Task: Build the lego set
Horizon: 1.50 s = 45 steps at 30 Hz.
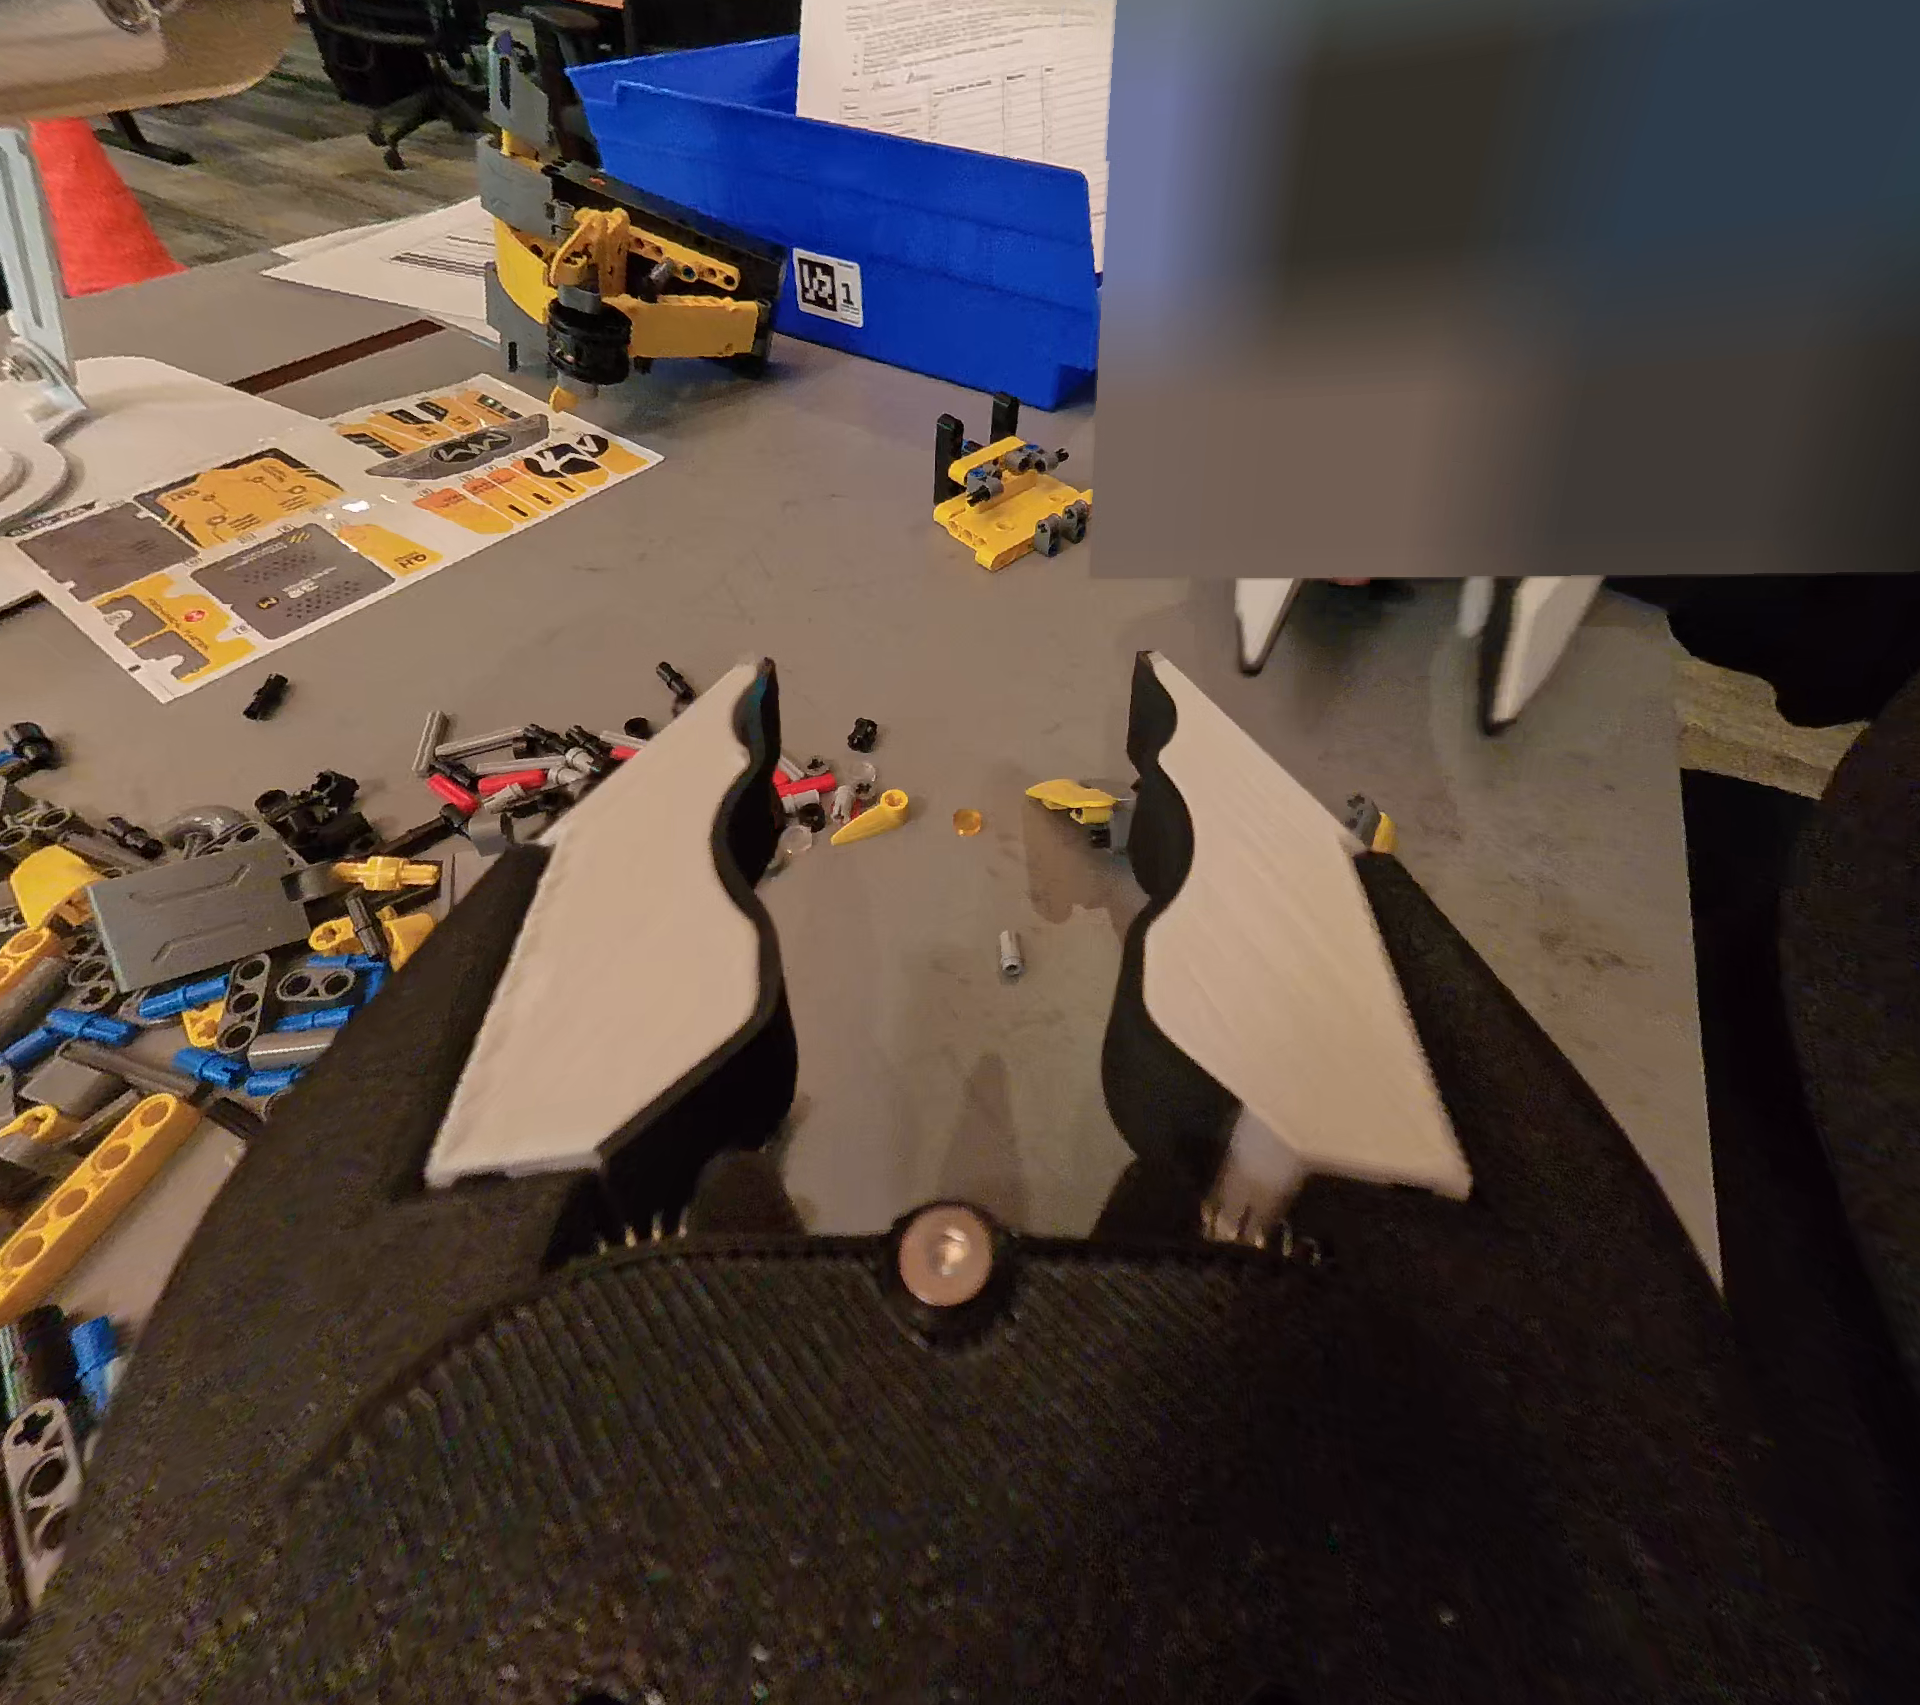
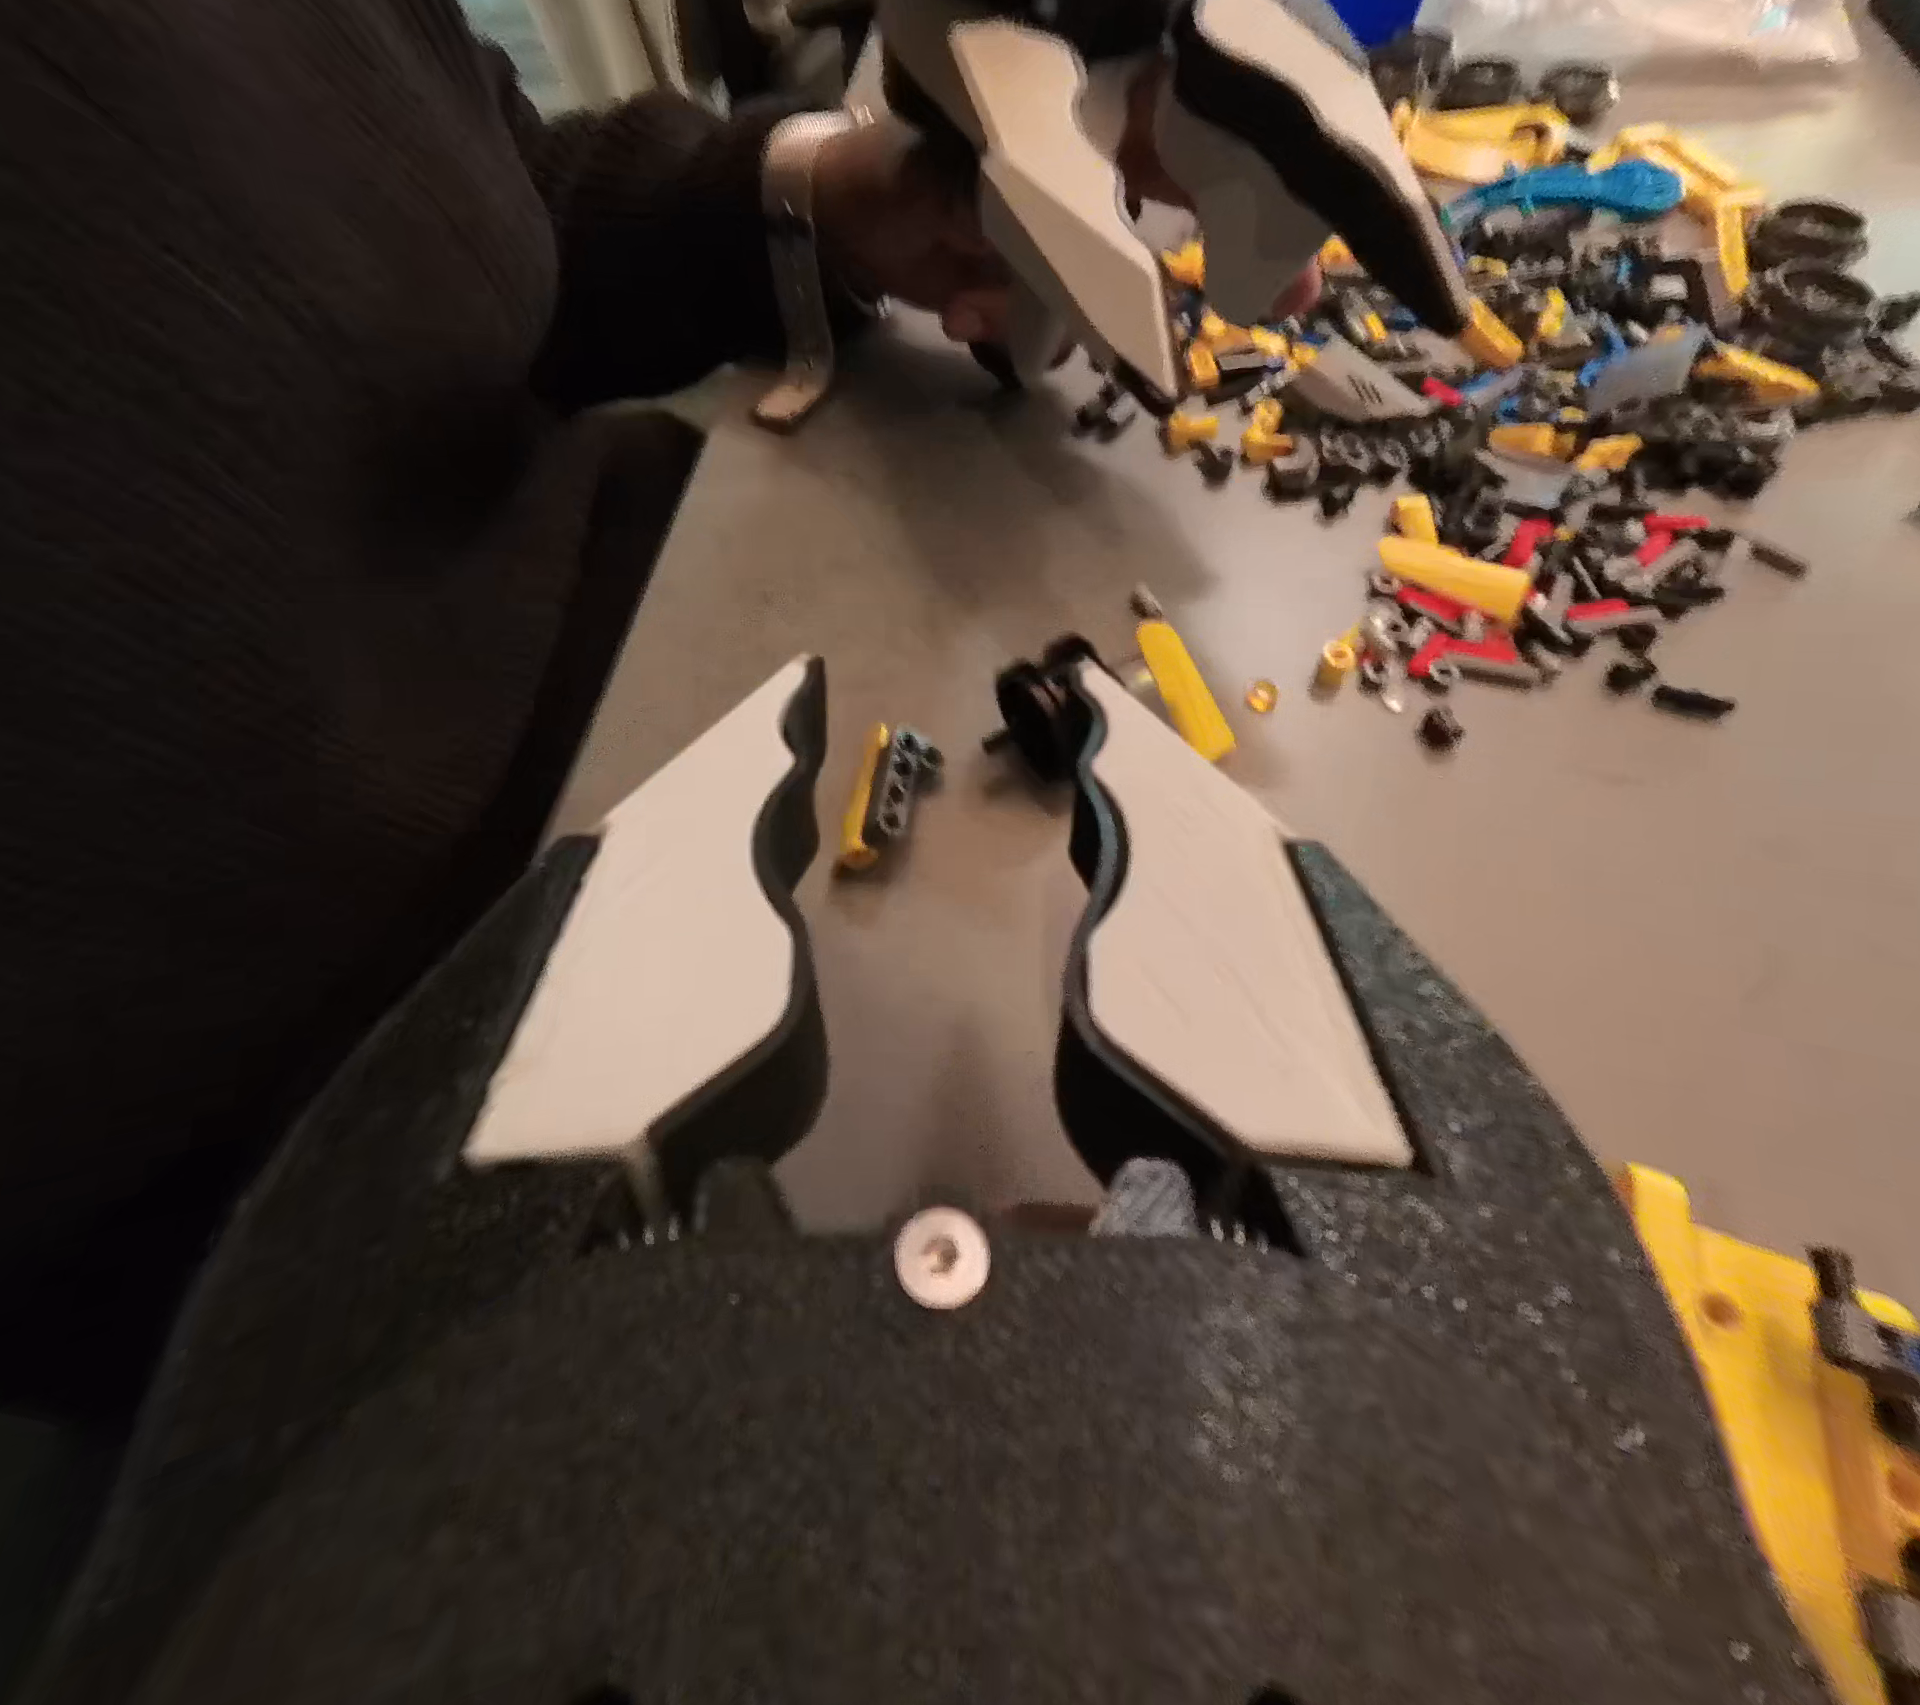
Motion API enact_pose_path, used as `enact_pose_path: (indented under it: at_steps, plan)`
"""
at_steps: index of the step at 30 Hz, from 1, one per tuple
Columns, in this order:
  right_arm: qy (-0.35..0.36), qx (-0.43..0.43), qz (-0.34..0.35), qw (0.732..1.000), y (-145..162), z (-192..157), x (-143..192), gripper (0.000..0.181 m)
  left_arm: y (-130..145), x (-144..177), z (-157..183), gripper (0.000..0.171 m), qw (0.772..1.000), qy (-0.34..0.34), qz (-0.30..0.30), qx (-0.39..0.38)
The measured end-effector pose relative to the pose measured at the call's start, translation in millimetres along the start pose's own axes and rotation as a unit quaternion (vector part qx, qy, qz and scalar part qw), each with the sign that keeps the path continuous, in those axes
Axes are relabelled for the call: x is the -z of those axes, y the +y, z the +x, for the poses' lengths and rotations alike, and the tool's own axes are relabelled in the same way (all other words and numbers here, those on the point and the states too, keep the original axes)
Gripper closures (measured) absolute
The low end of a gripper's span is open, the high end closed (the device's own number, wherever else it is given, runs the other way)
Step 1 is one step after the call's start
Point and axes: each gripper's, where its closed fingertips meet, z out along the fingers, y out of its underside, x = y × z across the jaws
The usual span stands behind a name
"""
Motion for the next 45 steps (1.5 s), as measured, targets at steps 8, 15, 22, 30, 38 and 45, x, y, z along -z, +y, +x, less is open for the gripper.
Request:
enact_pose_path:
  at_steps: [8,15,22,30,38,45]
  plan:
    - [-0.010,0.065,-0.063,0.996,19,-13,-8,0.141,15,-7,28,0.119,0.996,0.064,-0.050,-0.045]
    - [-0.007,0.122,-0.107,0.987,32,-22,-18,0.140,31,-17,34,0.109,0.990,0.079,-0.107,-0.054]
    - [0.002,0.135,-0.143,0.981,43,-21,-23,0.160,48,-25,39,0.100,0.980,0.073,-0.160,-0.089]
    - [0.013,0.069,-0.143,0.987,43,-5,-16,0.171,59,-31,39,0.120,0.973,0.060,-0.196,-0.101]
    - [-0.008,-0.101,-0.127,0.987,43,11,-7,0.144,51,-28,36,0.125,0.980,0.064,-0.174,-0.072]
    - [-0.034,-0.011,-0.103,0.994,30,-9,-12,0.139,51,-26,28,0.125,0.982,0.051,-0.174,-0.053]
